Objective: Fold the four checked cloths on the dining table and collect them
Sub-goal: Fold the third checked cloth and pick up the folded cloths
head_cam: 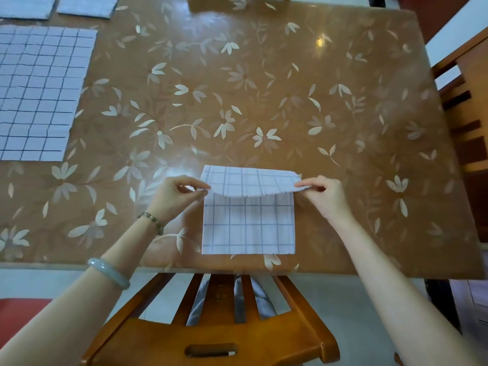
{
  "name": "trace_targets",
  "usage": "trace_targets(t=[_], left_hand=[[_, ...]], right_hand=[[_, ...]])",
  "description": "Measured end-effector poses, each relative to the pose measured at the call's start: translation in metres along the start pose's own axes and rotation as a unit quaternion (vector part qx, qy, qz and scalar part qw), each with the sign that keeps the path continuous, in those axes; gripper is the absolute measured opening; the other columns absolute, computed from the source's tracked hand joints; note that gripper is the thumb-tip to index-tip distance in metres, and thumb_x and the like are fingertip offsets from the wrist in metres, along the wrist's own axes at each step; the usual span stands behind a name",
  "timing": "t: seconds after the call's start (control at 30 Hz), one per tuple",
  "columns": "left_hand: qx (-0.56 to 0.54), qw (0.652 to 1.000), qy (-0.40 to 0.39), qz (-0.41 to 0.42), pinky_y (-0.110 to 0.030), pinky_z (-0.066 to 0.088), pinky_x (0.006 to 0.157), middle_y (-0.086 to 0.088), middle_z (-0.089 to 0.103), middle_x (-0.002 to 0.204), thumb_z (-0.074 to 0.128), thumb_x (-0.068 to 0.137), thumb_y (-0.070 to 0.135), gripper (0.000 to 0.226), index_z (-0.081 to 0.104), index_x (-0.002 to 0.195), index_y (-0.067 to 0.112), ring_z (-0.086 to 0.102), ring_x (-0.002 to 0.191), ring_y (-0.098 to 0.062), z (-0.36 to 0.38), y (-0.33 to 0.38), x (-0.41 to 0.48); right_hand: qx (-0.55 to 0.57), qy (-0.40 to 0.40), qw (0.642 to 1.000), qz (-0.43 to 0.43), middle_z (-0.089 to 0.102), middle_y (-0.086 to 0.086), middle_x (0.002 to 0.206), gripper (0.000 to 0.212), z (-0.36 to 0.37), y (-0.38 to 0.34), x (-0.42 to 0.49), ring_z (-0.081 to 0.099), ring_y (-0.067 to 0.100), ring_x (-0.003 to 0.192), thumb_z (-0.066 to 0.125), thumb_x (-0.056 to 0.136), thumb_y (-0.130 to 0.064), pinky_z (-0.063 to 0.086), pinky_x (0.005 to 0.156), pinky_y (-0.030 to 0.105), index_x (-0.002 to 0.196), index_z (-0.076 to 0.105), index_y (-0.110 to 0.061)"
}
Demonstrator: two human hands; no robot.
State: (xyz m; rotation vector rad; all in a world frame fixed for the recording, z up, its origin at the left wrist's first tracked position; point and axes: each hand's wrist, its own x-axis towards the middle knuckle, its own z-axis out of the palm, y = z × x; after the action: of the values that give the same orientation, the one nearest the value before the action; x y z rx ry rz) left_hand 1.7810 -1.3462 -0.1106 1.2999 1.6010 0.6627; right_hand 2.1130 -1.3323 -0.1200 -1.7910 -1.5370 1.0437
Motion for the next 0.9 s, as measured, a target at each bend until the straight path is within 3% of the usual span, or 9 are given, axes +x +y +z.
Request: trace_targets(t=[0.1,0.2,0.3,0.37,0.43,0.5,0.63,0.77,0.9], left_hand=[[0.011,0.999,-0.030,-0.037,-0.014,0.052,0.071,0.007,0.074,0.089,0.076,0.078,0.009,0.012,0.076,0.084,0.019,0.069,0.075,-0.004,0.008,-0.012,-0.019],[0.016,0.996,-0.060,-0.066,-0.017,0.050,0.080,0.009,0.074,0.090,0.078,0.076,0.024,0.013,0.076,0.089,0.023,0.067,0.084,-0.001,0.013,-0.024,-0.030],[-0.043,0.990,-0.073,-0.111,-0.024,0.051,0.082,0.005,0.075,0.091,0.065,0.084,0.046,0.028,0.077,0.091,0.022,0.069,0.084,-0.009,0.013,-0.032,-0.039],[-0.055,0.988,-0.055,-0.134,-0.023,0.052,0.078,0.003,0.075,0.084,0.063,0.089,0.038,0.024,0.078,0.085,0.019,0.069,0.081,-0.012,0.017,-0.037,-0.041],[-0.027,0.989,-0.043,-0.136,-0.019,0.054,0.074,0.003,0.074,0.080,0.069,0.085,0.022,0.008,0.077,0.082,0.019,0.069,0.080,-0.012,0.021,-0.041,-0.043],[-0.006,0.992,-0.042,-0.123,-0.016,0.054,0.072,0.002,0.074,0.083,0.072,0.081,0.010,0.009,0.075,0.082,0.019,0.070,0.081,-0.011,0.025,-0.044,-0.044],[0.010,0.991,-0.045,-0.126,-0.019,0.055,0.066,-0.015,0.070,0.078,0.075,0.078,0.008,0.010,0.070,0.082,0.016,0.069,0.069,-0.018,0.027,-0.052,-0.048],[0.061,0.991,-0.054,-0.106,-0.017,0.051,0.071,-0.004,0.070,0.084,0.077,0.076,0.011,0.016,0.071,0.078,0.026,0.066,0.080,-0.011,0.029,-0.061,-0.049],[0.096,0.988,-0.061,-0.106,-0.011,0.045,0.071,0.009,0.072,0.086,0.074,0.080,0.017,0.012,0.072,0.079,0.029,0.065,0.083,-0.003,0.033,-0.067,-0.050]], right_hand=[[0.057,-0.032,0.996,0.055,0.066,0.007,0.079,0.026,0.004,0.005,-0.024,0.058,-0.002,0.056,0.067,0.079,0.008,0.042,0.060,0.006,0.084,0.073,-0.017],[0.070,-0.067,0.988,0.124,0.068,0.000,0.088,0.020,0.004,0.008,-0.039,0.063,-0.009,0.067,0.063,0.082,0.007,0.045,0.059,0.004,0.090,0.074,-0.008],[0.084,-0.108,0.975,0.174,0.069,-0.001,0.098,0.023,0.008,0.014,-0.047,0.066,0.004,0.087,0.055,0.087,0.000,0.051,0.065,0.011,0.092,0.075,-0.010],[0.127,-0.115,0.963,0.209,0.069,0.004,0.099,0.021,0.011,0.015,-0.051,0.064,0.016,0.097,0.054,0.088,-0.005,0.057,0.073,0.024,0.088,0.075,-0.008],[0.138,-0.103,0.958,0.228,0.072,0.007,0.094,0.015,0.016,0.015,-0.054,0.065,0.019,0.094,0.061,0.086,-0.009,0.058,0.075,0.032,0.083,0.075,-0.004],[0.091,-0.096,0.966,0.220,0.072,0.004,0.088,0.009,0.021,0.017,-0.058,0.067,0.018,0.088,0.067,0.085,-0.011,0.059,0.073,0.032,0.083,0.074,-0.006],[-0.024,-0.091,0.976,0.198,0.067,-0.007,0.080,0.008,0.032,0.025,-0.066,0.062,0.007,0.077,0.071,0.081,-0.013,0.052,0.069,0.024,0.079,0.072,-0.021],[-0.057,-0.101,0.975,0.188,0.056,0.000,0.067,0.013,0.040,0.031,-0.073,0.049,0.013,0.059,0.068,0.081,-0.010,0.040,0.054,0.024,0.080,0.069,-0.023],[-0.088,-0.105,0.975,0.176,0.062,0.005,0.074,0.016,0.045,0.033,-0.076,0.052,0.015,0.062,0.066,0.083,-0.013,0.044,0.054,0.025,0.080,0.067,-0.028]])
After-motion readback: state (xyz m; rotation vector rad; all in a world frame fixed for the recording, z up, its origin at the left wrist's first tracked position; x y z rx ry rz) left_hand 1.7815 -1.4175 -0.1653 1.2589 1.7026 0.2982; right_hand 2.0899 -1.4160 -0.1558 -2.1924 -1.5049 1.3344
